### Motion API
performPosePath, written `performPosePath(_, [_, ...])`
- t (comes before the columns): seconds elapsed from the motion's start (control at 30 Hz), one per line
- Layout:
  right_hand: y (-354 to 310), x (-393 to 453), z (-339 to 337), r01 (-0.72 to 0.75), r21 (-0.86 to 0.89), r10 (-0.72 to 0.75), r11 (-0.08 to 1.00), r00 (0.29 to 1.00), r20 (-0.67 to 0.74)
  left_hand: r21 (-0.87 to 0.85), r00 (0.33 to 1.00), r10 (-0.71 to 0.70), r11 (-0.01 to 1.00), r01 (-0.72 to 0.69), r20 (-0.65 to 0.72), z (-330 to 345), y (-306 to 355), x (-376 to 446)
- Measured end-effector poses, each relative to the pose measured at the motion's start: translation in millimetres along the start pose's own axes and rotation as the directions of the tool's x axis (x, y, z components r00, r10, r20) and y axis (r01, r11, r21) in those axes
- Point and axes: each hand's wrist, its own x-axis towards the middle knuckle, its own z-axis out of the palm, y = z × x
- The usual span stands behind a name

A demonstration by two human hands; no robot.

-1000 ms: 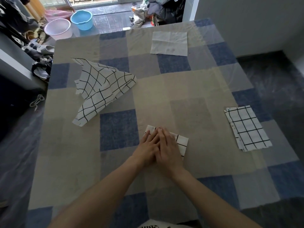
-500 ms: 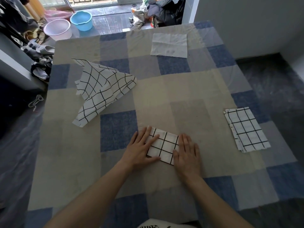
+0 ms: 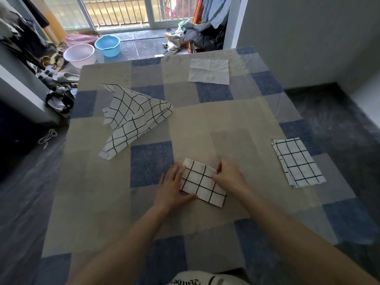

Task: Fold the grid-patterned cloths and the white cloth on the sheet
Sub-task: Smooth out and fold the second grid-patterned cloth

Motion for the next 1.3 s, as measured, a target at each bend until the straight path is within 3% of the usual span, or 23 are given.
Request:
performPosePath(0.07, [-2, -7, -3, 0.002, 0.162, -0.015, 0.987, 0.997, 0.078, -0.139, 0.987, -0.116, 0.985, 0.099, -0.114, 9, -9, -22])
performPosePath(0.2, [-2, -26, -8, 0.080, 0.094, -0.095, 0.992, 0.981, 0.169, -0.208, 0.983, -0.138, 0.972, 0.111, -0.121, 10, -21, -38])
performPosePath(0.4, [11, -50, -9, 0.127, 0.238, -0.138, 0.963, 0.990, 0.030, -0.422, 0.951, -0.256, 0.892, 0.163, -0.174, 5, 1, -34])
performPosePath(0.5, [10, -66, -21, 0.166, 0.520, -0.222, 0.838, 0.974, 0.047, -0.535, 0.975, -0.163, 0.843, 0.059, -0.150, 7, 33, -38])
performPosePath(0.57, [10, -76, -30, 0.131, 0.702, -0.260, 0.700, 0.962, 0.079, -0.693, 0.995, -0.087, 0.720, 0.029, -0.048, 10, 55, -37])
performPosePath(0.67, [20, -80, -37, 0.065, 0.810, -0.237, 0.582, 0.967, 0.093, -0.938, 0.981, -0.168, 0.313, 0.146, 0.097, 11, 85, -30])
performPosePath(0.73, [29, -78, -39, 0.030, 0.833, -0.207, 0.552, 0.973, 0.102, -0.953, 0.938, -0.276, 0.156, 0.260, 0.211, 8, 96, -24])
performPosePath(0.8, [41, -76, -39, -0.013, 0.823, -0.152, 0.568, 0.981, 0.121, -0.930, 0.903, -0.259, 0.040, 0.366, 0.344, 5, 101, -19])
performPosePath(0.93, [72, -65, -39, -0.110, 0.734, -0.007, 0.670, 0.988, 0.154, -0.895, 0.868, -0.275, 0.054, 0.444, 0.414, 8, 104, -10])
performPosePath(1.03, [96, -62, -39, -0.267, 0.646, 0.057, 0.715, 0.943, 0.327, -0.889, 0.855, -0.356, 0.120, 0.442, 0.377, 17, 108, 0])
performPosePath(1.13, [114, -57, -46, -0.387, 0.614, 0.094, 0.688, 0.886, 0.454, -0.884, 0.868, -0.380, 0.210, 0.419, 0.321, 22, 124, 11])
performPosePath(1.2, [121, -49, -57, -0.359, 0.613, 0.066, 0.704, 0.892, 0.446, -0.905, 0.887, -0.384, 0.227, 0.359, 0.256, 19, 141, 19])
performPosePath(1.3, [123, -31, -80, -0.209, 0.599, 0.002, 0.773, 0.945, 0.327, -0.932, 0.912, -0.396, 0.276, 0.234, 0.112, 9, 162, 37])
